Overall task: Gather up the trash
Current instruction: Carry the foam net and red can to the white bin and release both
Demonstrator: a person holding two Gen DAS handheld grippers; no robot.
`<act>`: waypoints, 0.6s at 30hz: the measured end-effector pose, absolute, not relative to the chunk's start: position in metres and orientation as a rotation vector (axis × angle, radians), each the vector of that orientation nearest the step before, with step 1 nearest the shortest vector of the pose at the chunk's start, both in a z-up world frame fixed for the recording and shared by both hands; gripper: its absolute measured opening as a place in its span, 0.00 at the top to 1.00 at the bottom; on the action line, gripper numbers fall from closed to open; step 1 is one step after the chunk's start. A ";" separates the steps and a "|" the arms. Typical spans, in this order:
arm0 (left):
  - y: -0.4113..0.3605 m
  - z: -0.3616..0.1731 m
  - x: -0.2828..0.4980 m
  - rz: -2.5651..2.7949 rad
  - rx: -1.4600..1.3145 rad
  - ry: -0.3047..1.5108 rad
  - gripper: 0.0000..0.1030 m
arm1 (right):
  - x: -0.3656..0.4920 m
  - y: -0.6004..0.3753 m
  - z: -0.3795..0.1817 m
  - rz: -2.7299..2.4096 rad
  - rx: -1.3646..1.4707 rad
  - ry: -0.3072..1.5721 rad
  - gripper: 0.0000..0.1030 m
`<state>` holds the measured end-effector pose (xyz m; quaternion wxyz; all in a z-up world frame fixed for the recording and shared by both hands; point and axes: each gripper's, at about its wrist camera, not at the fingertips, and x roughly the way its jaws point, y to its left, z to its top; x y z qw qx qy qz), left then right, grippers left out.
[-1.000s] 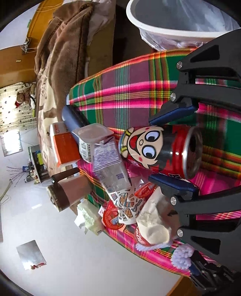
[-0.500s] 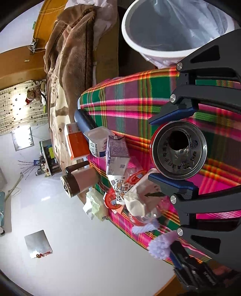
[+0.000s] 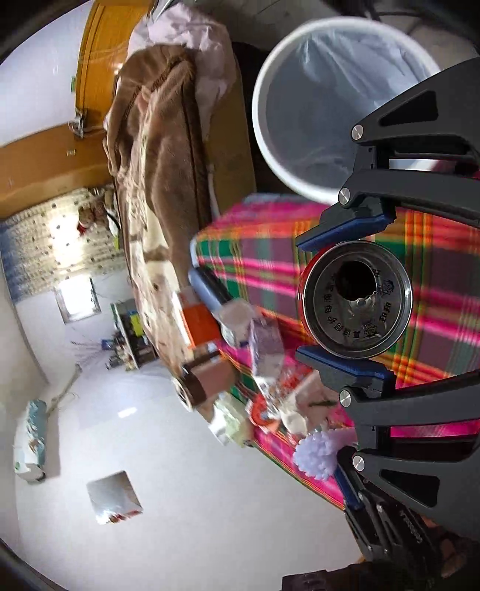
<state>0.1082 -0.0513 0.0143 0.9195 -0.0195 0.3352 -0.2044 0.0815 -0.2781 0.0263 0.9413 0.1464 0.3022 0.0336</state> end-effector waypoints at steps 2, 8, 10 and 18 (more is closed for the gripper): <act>-0.065 0.016 0.109 -0.446 -0.027 0.689 0.73 | 0.077 -0.292 0.028 0.040 0.305 0.610 0.47; -0.118 0.017 0.119 -0.536 0.003 0.699 0.73 | 0.074 -0.330 0.022 -0.043 0.327 0.621 0.47; -0.135 0.016 0.122 -0.574 0.004 0.709 0.73 | 0.075 -0.337 0.017 -0.070 0.326 0.634 0.47; -0.202 0.009 0.132 -0.678 0.055 0.742 0.73 | 0.075 -0.371 -0.002 -0.149 0.341 0.689 0.47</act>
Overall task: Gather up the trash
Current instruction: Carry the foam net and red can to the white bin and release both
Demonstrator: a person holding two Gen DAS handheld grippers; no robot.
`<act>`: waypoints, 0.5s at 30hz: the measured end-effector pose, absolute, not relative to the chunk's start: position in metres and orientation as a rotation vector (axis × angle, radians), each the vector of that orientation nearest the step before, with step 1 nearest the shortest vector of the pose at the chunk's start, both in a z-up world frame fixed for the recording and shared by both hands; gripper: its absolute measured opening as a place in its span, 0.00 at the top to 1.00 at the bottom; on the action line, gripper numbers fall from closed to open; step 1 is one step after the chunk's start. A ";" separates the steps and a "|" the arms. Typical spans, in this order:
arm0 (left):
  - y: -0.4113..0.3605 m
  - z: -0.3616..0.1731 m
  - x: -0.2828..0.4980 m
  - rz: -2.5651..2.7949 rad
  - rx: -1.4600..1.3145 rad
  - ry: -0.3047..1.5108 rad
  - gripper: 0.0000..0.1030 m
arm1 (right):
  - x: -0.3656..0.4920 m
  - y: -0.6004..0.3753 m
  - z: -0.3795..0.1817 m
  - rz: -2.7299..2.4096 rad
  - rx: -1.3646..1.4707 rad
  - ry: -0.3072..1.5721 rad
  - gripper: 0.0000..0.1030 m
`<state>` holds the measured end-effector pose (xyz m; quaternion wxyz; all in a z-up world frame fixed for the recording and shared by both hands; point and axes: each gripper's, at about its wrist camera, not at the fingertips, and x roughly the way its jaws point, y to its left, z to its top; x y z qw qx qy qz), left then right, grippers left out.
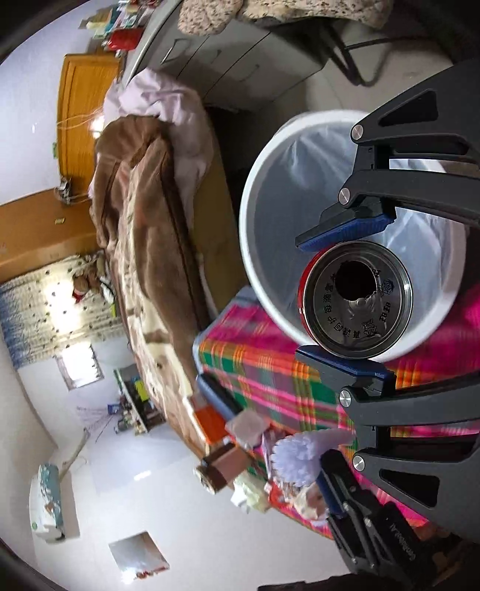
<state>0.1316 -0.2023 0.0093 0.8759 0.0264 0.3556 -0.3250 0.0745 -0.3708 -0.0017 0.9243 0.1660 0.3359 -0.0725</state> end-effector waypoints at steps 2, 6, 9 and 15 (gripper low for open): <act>-0.220 0.009 0.132 -0.700 0.079 0.743 0.73 | 0.075 -0.378 -0.006 -0.175 0.333 0.702 0.47; -0.252 0.005 0.135 -0.748 0.107 0.756 0.73 | 0.070 -0.392 -0.012 -0.215 0.314 0.726 0.47; -0.271 0.000 0.137 -0.770 0.124 0.767 0.73 | 0.073 -0.403 -0.020 -0.236 0.313 0.756 0.47; -0.287 -0.015 0.144 -0.763 0.148 0.803 0.72 | 0.076 -0.417 -0.033 -0.257 0.324 0.804 0.47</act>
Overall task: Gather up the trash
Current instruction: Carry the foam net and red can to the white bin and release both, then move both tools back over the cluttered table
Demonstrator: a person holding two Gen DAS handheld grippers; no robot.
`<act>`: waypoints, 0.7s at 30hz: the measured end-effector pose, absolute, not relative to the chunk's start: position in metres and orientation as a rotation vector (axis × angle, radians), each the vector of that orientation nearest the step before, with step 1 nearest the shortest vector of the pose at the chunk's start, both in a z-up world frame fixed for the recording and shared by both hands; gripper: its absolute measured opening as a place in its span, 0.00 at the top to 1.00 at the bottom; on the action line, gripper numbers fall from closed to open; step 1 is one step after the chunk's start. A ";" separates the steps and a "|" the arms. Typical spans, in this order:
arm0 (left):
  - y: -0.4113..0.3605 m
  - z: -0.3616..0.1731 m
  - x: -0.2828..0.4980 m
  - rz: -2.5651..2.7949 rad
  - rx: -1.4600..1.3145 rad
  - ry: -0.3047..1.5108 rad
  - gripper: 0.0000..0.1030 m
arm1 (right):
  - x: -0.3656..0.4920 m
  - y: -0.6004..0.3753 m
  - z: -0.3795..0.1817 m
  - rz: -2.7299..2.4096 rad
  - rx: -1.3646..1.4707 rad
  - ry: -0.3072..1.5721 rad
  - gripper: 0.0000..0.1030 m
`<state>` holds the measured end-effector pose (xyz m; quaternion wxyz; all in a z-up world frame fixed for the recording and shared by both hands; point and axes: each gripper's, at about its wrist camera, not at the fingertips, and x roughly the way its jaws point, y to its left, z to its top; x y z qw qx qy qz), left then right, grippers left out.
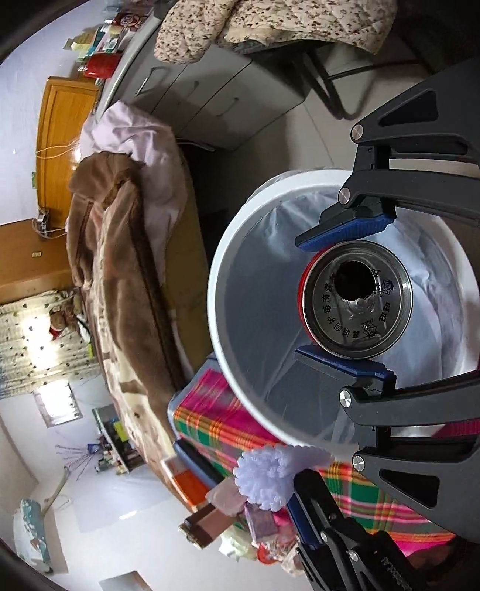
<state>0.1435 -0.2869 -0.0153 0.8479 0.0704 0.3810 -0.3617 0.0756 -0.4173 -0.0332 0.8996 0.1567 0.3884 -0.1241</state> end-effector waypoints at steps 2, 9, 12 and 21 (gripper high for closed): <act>-0.288 -0.020 0.146 -0.759 0.140 0.822 0.67 | 0.076 -0.420 -0.036 -0.267 0.331 0.808 0.47; -0.283 -0.015 0.145 -0.762 0.136 0.802 0.39 | 0.073 -0.421 -0.032 -0.276 0.326 0.793 0.29; -0.278 -0.013 0.144 -0.745 0.139 0.794 0.38 | 0.072 -0.420 -0.031 -0.294 0.321 0.791 0.29; -0.243 0.004 0.137 -0.676 0.109 0.757 0.37 | 0.066 -0.403 -0.015 -0.275 0.327 0.735 0.29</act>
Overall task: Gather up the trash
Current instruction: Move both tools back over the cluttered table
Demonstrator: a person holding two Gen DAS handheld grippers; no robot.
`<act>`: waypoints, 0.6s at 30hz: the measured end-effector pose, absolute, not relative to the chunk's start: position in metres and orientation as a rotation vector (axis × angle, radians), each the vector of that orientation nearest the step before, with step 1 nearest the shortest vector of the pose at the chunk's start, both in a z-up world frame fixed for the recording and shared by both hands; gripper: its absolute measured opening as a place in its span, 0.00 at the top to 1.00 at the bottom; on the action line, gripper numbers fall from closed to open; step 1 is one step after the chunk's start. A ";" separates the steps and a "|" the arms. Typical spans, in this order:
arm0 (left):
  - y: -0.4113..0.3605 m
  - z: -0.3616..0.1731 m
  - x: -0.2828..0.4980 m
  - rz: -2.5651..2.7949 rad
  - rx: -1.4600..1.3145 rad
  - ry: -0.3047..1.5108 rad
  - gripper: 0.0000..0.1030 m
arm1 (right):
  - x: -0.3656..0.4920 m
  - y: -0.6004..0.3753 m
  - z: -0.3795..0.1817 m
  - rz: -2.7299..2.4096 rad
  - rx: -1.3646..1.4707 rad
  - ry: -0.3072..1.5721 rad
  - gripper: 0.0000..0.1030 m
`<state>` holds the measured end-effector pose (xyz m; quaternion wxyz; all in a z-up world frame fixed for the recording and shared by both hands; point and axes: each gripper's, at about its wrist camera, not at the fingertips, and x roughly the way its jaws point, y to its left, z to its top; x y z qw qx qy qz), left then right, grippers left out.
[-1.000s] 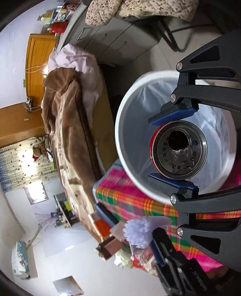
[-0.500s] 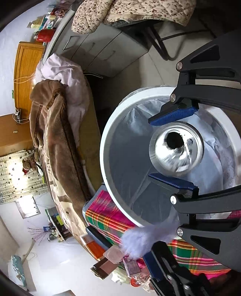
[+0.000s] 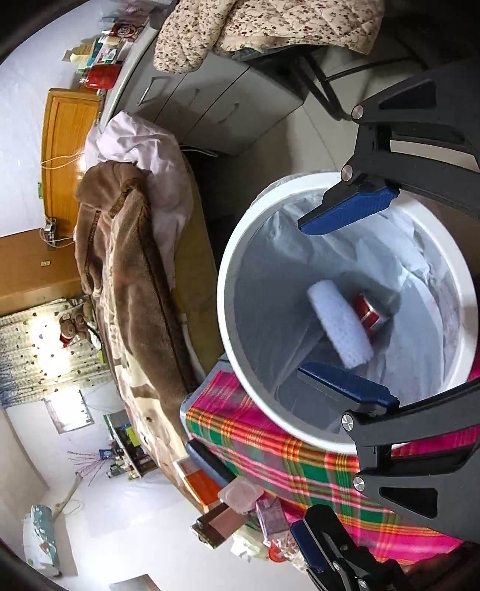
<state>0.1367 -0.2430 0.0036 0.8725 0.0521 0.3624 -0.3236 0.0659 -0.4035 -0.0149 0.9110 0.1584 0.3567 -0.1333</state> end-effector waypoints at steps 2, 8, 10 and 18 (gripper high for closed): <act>-0.231 0.007 0.135 -0.649 0.106 0.743 0.37 | 0.066 -0.397 -0.012 -0.265 0.324 0.722 0.29; -0.198 0.015 0.132 -0.579 0.100 0.713 0.37 | 0.070 -0.370 0.001 -0.212 0.296 0.685 0.29; -0.186 0.018 0.131 -0.549 0.102 0.698 0.37 | 0.073 -0.361 0.003 -0.190 0.285 0.674 0.29; -0.135 0.024 0.135 -0.446 0.084 0.675 0.37 | 0.091 -0.325 0.009 -0.098 0.249 0.657 0.29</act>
